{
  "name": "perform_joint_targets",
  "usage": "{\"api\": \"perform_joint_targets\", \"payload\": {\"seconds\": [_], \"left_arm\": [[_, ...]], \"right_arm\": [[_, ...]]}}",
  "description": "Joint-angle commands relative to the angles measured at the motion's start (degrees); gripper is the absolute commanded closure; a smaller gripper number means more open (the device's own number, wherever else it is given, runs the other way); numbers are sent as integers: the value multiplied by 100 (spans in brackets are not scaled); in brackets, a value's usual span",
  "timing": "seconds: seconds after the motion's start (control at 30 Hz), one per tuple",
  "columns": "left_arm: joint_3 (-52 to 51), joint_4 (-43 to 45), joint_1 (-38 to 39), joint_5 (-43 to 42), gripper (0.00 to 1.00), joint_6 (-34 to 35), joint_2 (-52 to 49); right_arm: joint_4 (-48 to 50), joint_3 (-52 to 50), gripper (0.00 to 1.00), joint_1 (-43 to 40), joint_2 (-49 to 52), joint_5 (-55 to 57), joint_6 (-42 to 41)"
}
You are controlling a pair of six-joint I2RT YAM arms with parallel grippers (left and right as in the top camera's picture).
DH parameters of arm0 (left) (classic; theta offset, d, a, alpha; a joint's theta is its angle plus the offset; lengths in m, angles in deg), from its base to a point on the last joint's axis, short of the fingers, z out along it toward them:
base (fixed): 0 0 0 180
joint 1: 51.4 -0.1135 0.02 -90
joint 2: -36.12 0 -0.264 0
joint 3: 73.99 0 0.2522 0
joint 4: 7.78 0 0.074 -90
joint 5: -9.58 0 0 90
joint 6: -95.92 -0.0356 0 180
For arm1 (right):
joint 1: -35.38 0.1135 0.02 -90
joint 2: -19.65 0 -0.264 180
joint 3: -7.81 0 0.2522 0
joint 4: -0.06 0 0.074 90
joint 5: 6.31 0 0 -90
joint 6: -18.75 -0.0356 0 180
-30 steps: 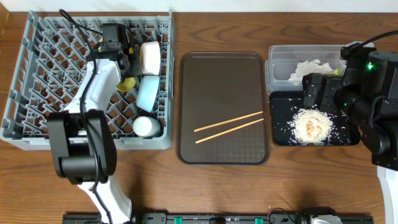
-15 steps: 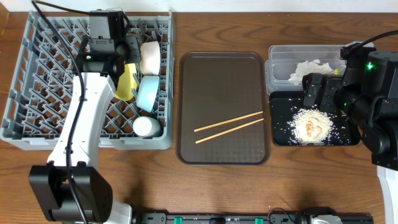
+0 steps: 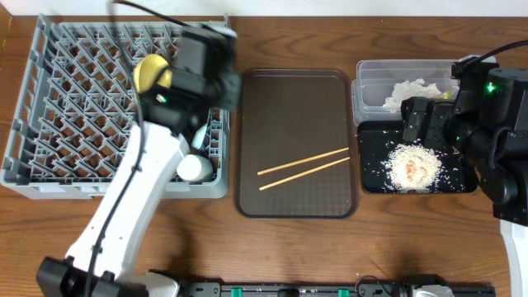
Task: Sort waste into correct bins and load items into the dishwasher
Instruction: 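Move the left gripper back over the chopsticks on the brown tray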
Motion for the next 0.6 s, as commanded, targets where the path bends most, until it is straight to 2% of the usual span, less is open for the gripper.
{"api": "perform_joint_targets", "payload": {"seconds": [0.0,0.17,0.27,0.43,0.57], "left_arm": [[-17,-570,535,-33,72,-734,-227],[-17,-1082,1228,-398,62,-1215,-927],[-17,-1102,1523,-396,48,-1432,-1377],[-17,-1025,1755,-398,46,-1438,-2070],[-17,-966,1790,-472,39,-1609,-2396]], "right_arm": [[-7,20,1,-52,7,42,-22],[-4,20,1,-52,7,39,-22],[-7,20,1,-52,7,39,-22],[-4,20,1,-52,7,42,-22],[-7,20,1,-52,7,42,-22]]}}
